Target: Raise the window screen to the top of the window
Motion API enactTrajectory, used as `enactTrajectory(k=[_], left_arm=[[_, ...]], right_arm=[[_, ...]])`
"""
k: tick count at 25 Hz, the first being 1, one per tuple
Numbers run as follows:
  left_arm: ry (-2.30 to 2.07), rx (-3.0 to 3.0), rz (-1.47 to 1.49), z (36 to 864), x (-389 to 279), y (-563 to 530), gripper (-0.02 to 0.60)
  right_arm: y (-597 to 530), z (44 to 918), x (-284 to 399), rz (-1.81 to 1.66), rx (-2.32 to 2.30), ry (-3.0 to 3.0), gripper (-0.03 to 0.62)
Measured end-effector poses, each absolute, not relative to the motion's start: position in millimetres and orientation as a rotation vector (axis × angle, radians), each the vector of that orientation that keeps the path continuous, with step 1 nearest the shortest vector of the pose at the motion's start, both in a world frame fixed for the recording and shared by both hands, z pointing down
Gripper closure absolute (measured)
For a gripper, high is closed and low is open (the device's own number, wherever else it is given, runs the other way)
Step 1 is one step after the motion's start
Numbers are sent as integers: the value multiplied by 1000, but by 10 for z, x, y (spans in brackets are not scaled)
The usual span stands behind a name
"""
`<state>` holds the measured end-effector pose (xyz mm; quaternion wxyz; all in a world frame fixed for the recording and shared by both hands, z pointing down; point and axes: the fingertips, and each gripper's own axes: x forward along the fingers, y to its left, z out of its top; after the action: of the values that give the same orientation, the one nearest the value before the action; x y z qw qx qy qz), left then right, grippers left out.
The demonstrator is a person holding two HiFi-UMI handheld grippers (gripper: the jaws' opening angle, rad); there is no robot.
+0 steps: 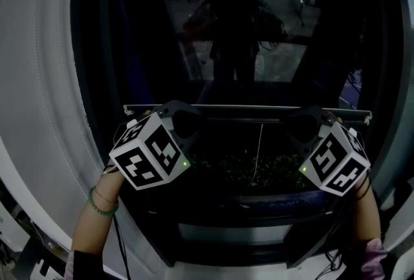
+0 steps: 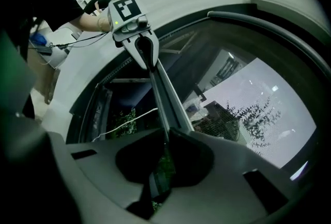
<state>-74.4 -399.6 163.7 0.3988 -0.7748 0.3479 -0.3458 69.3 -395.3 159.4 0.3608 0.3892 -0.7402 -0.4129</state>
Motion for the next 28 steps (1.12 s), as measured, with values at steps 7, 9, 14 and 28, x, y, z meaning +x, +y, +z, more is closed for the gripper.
enactTrajectory(k=[7,9,14,28], left_arm=[[902,-1913,-847,1111,-756,-3963,548],[891,-1906,-846,932,-755,-3971,548],[921,-1834,-829,550,-772,-3967,548],[1025,-1675,-811,-629,-760,-3966,546]], right_arm=[[-3903,1057,677,-1129,1059,-1892,562],[-3910,888,687,-1147,1081,-1888,562],[-3907,500,655,-1213,1124,-1886,559],[-3911,-632,652,-1288,1177,-1810,559]])
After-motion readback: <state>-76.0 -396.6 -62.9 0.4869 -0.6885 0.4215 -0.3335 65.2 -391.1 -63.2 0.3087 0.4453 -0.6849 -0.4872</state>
